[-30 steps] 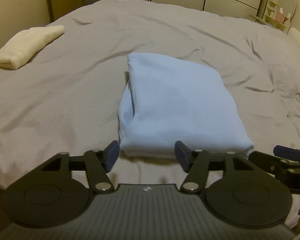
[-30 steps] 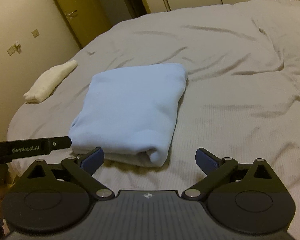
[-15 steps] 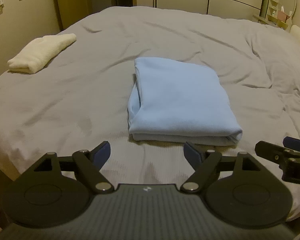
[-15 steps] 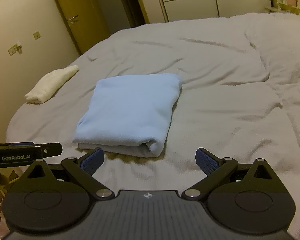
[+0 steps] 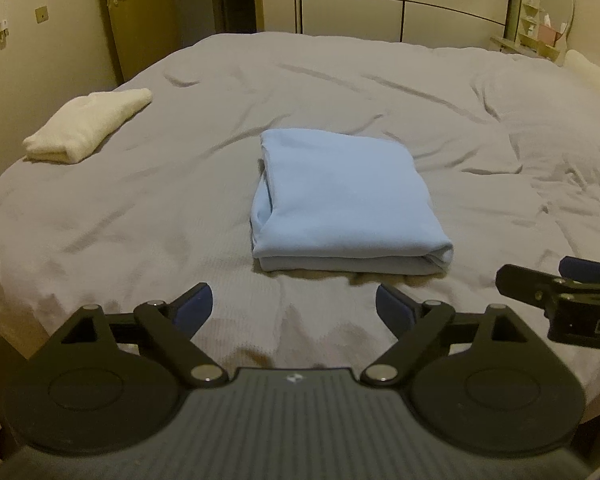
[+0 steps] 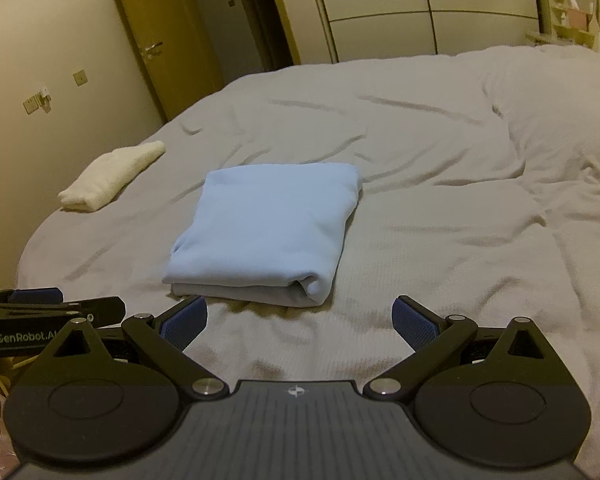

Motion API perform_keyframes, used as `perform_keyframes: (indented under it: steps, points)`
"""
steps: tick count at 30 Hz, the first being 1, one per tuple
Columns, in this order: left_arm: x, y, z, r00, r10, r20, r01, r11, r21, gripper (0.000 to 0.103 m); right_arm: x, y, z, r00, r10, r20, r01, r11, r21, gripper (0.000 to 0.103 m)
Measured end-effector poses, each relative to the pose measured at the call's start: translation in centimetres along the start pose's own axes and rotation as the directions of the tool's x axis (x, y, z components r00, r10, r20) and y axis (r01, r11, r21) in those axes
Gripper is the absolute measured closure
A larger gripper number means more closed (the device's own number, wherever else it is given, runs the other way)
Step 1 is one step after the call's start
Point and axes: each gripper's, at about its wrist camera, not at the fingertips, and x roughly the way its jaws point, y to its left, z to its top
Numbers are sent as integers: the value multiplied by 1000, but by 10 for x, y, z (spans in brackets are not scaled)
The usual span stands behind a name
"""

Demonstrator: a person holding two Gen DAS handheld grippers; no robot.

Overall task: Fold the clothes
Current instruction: 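Grasp the folded sweatshirt with both grippers and lift it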

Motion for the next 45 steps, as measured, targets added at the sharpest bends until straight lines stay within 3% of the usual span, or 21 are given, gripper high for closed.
perform_keyframes:
  steps: [7,10,14,17,22,27,32,34,38,43,45]
  points:
    - [-3,13,-10,998,-56,13,57,997,-52,15,-12,2,-4,1000,10,14,-10,1000,1,1]
    - [-2,21,-15,996,-89,21,91,992,-85,6,-9,0,-5,1000,11,2,-11,1000,4,1]
    - [17,45,-26,982,-191,5,188,957,-223,6,1,-8,-10,999,15,-28,-14,1000,27,0]
    - [35,62,-33,962,-274,10,260,902,-344,7,12,-18,-14,998,30,-52,-27,997,71,0]
    - [72,81,-37,917,-393,72,368,759,-537,13,35,-43,-17,991,113,-67,-95,970,222,0]
    - [122,92,-35,886,-447,122,404,616,-676,13,61,-72,-18,973,229,-36,-197,897,396,0]
    - [168,103,-44,879,-453,146,380,483,-789,13,90,-90,-16,955,295,-15,-248,830,500,0]
    - [176,103,-44,879,-447,167,385,458,-801,13,102,-94,-14,950,311,-11,-260,812,522,0]
    - [190,100,-37,875,-445,189,399,445,-802,12,119,-100,-6,945,327,19,-285,791,541,0]
    - [197,102,-30,854,-474,215,428,407,-807,12,138,-105,8,939,340,54,-311,770,557,1]
    - [195,106,-31,843,-493,216,437,392,-810,22,144,-106,13,940,337,57,-310,772,555,1]
